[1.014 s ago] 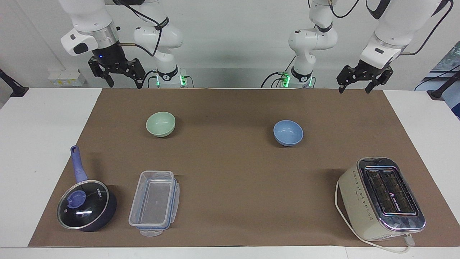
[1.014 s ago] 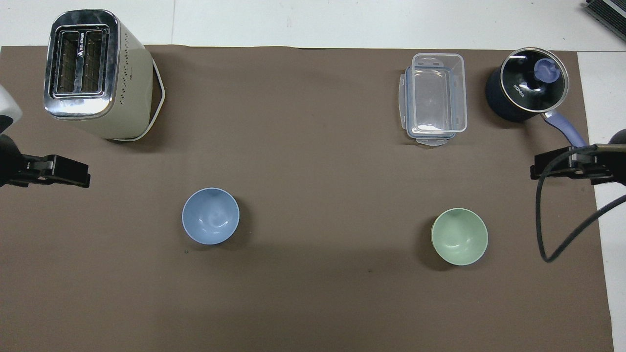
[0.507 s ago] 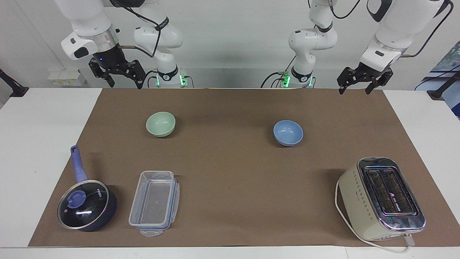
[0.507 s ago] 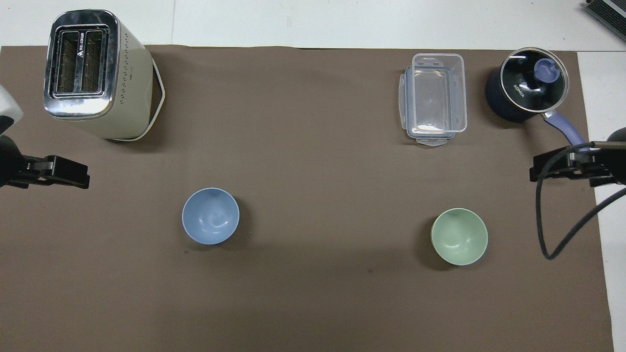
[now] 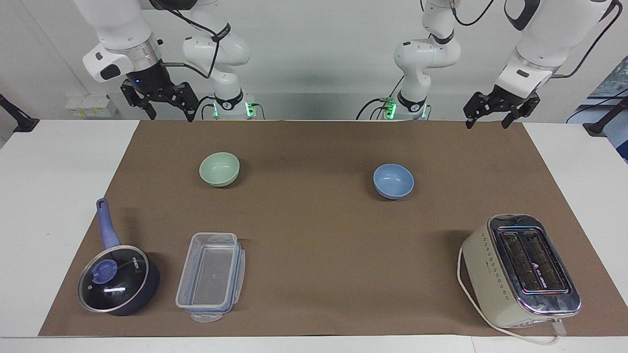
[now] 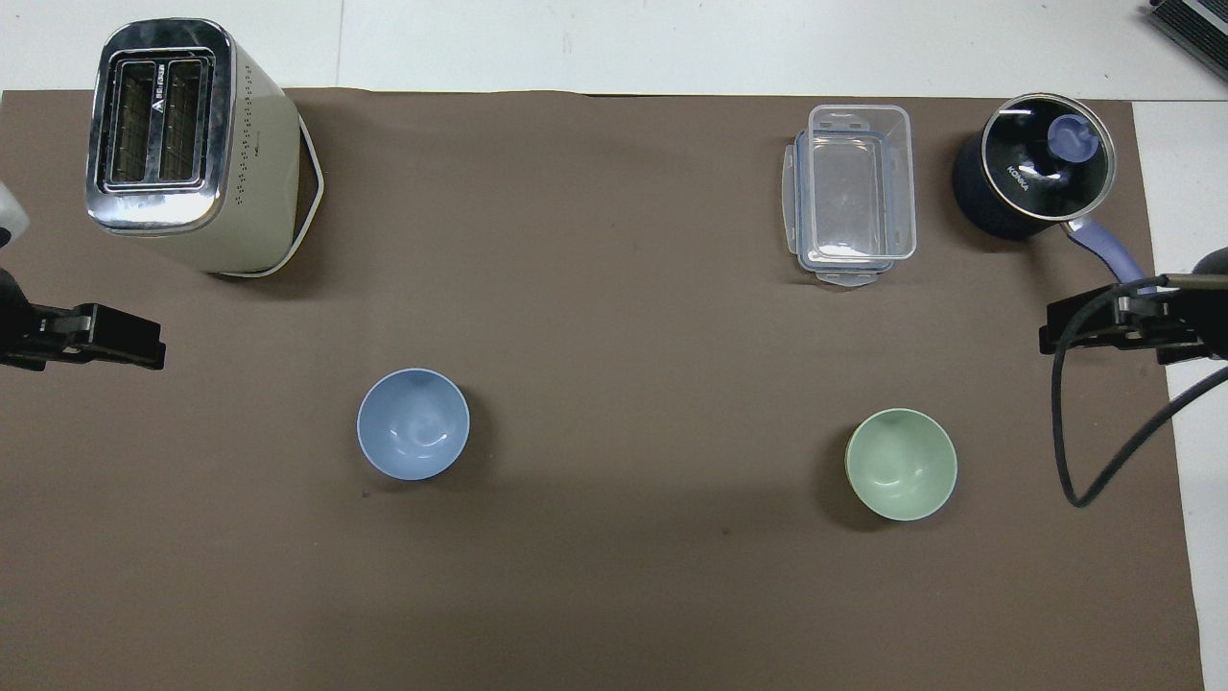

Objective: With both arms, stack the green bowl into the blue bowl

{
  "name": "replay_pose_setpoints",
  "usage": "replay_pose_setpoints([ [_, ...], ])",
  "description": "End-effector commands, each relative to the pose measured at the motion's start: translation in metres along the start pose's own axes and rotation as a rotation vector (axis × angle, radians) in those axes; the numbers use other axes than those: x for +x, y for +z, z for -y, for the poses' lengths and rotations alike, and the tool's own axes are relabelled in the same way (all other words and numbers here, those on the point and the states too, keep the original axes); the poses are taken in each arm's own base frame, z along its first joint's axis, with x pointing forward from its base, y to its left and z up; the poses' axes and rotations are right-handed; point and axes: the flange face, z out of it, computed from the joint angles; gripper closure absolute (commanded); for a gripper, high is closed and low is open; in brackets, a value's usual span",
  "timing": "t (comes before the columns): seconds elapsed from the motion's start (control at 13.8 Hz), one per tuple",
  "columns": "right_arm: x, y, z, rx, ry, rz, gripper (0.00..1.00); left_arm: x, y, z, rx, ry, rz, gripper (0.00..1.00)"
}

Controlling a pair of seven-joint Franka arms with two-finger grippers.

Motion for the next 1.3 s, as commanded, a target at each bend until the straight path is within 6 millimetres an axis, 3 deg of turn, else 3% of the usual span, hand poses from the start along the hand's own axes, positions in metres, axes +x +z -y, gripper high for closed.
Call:
replay_pose_setpoints([
  [0.0, 0.002, -0.003, -0.01, 0.017, 0.015, 0.008, 0.0, -0.006, 0.003, 0.003, 0.008, 0.008, 0.011, 0.0],
  [0.29, 0.003, -0.003, -0.011, 0.017, 0.017, 0.008, 0.0, -0.005, 0.006, -0.001, -0.028, 0.005, -0.015, 0.0],
  [0.43, 0.003, -0.003, -0.011, 0.017, 0.017, 0.008, 0.0, -0.007, 0.013, 0.009, -0.07, -0.022, -0.035, 0.0],
  [0.87, 0.003, -0.003, -0.011, 0.017, 0.017, 0.008, 0.0, -0.004, 0.056, -0.002, -0.069, -0.01, -0.031, 0.0],
  [1.23, 0.003, -0.003, -0.011, 0.017, 0.017, 0.008, 0.0, -0.005, 0.109, -0.021, -0.065, 0.015, -0.045, 0.0],
])
